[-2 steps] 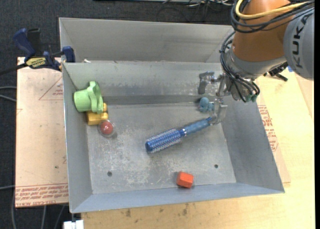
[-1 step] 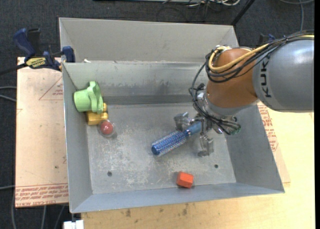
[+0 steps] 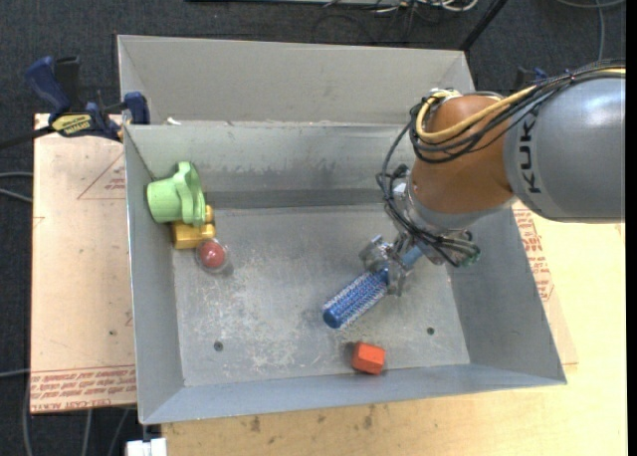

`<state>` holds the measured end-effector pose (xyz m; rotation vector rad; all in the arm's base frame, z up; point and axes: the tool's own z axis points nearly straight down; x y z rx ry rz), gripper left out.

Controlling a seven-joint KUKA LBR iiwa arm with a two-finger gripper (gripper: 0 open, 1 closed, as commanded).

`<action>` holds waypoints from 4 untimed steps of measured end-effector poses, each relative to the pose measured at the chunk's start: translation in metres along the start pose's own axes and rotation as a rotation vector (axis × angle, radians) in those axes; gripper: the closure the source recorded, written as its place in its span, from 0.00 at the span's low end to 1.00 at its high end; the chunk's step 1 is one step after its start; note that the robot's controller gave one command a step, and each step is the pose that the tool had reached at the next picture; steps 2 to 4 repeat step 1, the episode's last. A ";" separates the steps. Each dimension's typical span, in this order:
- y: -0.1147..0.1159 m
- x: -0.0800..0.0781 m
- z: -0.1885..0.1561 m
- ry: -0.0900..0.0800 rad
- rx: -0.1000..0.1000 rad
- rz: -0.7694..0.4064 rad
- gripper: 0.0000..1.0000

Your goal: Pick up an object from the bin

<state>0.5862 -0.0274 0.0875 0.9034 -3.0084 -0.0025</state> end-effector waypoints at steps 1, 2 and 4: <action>-0.015 -0.010 -0.115 -0.010 0.008 0.018 1.00; -0.015 -0.010 -0.115 -0.010 0.008 0.018 1.00; -0.015 -0.010 -0.115 -0.010 0.008 0.018 1.00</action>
Offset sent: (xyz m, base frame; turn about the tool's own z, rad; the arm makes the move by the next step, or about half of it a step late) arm 0.0139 -0.0070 0.1101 0.0147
